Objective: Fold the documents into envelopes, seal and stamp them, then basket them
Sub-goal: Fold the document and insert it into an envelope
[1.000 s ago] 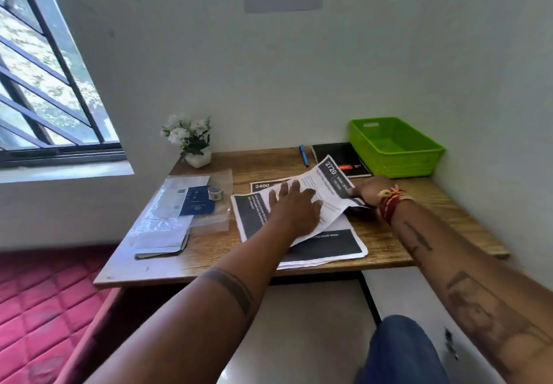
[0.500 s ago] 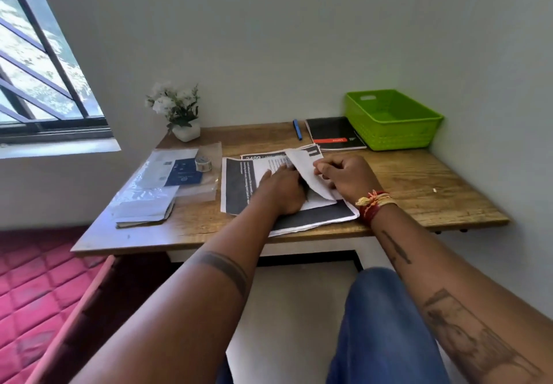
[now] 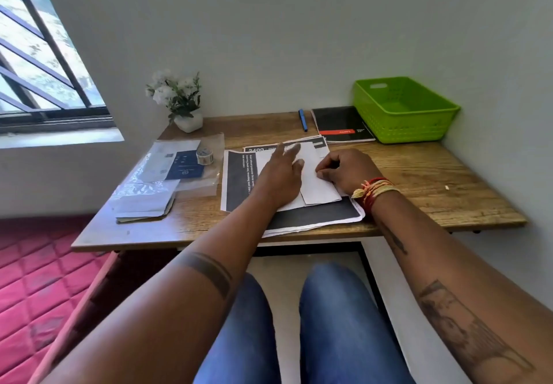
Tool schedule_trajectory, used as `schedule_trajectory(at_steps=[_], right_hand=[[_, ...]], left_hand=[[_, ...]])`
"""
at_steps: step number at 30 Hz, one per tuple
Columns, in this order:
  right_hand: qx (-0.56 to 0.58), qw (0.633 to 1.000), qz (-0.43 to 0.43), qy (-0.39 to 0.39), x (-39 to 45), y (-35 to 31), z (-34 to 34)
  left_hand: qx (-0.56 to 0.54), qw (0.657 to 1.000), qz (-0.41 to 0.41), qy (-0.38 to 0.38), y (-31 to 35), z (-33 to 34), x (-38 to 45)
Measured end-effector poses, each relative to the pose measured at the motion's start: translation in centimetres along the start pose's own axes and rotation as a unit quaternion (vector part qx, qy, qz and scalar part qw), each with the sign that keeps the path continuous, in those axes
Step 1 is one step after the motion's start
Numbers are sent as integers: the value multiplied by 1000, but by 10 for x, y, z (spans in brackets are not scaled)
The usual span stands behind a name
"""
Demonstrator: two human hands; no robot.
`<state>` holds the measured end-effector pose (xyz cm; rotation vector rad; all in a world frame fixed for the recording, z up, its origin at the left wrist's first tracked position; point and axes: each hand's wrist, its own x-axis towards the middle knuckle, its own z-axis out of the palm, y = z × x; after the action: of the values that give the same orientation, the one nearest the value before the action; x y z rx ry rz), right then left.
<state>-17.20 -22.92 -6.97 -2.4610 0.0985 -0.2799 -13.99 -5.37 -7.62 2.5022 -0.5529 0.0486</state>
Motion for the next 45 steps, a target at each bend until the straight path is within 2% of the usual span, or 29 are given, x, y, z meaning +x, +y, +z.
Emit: schedule_trajectory(at_steps=[3, 9, 15, 18, 20, 32, 45], right_hand=[[-7, 1000, 12, -25, 10, 1, -4], [-80, 993, 6, -82, 47, -1, -10], [-95, 995, -3, -36, 79, 3, 1], [-79, 997, 6, 10, 82, 9, 9], [-72, 997, 13, 12, 83, 11, 11], [-92, 990, 4, -106, 54, 2, -17], [-127, 976, 8, -175, 15, 2, -36]], left_hand=[[116, 991, 15, -67, 0, 2, 9], [167, 984, 35, -60, 0, -5, 33], [129, 990, 57, -2, -5, 15, 54], [128, 990, 60, -21, -13, 20, 61], [137, 987, 70, -45, -15, 21, 64], [168, 979, 80, -89, -14, 19, 67], [202, 968, 78, -129, -12, 15, 61]])
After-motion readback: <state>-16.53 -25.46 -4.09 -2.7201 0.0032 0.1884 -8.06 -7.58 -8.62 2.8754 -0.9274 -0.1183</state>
